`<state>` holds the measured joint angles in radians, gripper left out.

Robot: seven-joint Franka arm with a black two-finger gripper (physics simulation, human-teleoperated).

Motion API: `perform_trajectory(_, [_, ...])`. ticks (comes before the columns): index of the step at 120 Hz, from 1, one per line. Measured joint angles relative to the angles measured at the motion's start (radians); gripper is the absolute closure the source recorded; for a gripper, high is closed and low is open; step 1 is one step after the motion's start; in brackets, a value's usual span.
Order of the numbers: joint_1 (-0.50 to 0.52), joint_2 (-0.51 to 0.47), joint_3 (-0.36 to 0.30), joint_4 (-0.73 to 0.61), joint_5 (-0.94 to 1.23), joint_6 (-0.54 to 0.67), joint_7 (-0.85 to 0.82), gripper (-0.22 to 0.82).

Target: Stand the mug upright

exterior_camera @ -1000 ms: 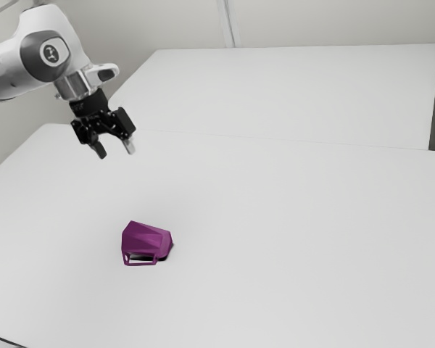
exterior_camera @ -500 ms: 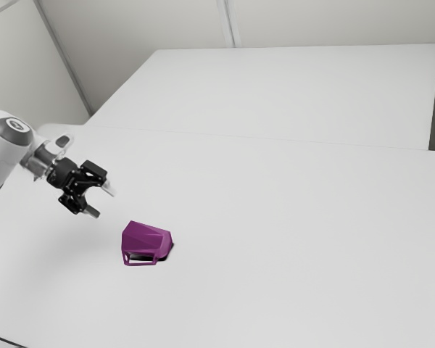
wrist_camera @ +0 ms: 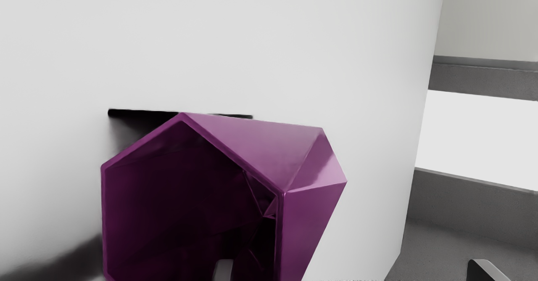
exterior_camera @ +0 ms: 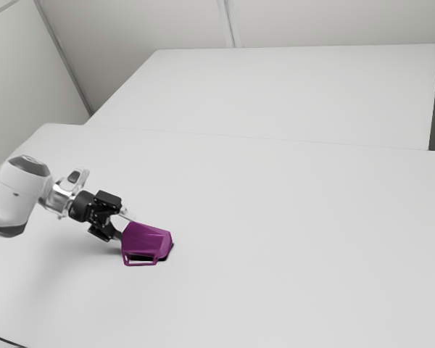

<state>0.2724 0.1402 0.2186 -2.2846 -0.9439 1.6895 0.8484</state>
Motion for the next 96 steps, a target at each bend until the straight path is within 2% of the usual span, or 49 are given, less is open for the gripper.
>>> perform_trajectory(19, [-0.001, 0.031, -0.001, -0.004, -0.043, -0.047, 0.096, 0.02])
perform_trajectory(39, [-0.001, 0.040, -0.001, -0.003, -0.076, -0.069, 0.173, 0.44])
perform_trajectory(54, [0.002, 0.040, -0.001, -0.001, -0.113, -0.079, 0.217, 0.62])
perform_trajectory(73, [0.004, 0.035, -0.001, 0.004, -0.142, -0.090, 0.259, 0.72])
perform_trajectory(96, [-0.008, -0.024, -0.004, 0.023, -0.138, -0.103, 0.278, 0.76])
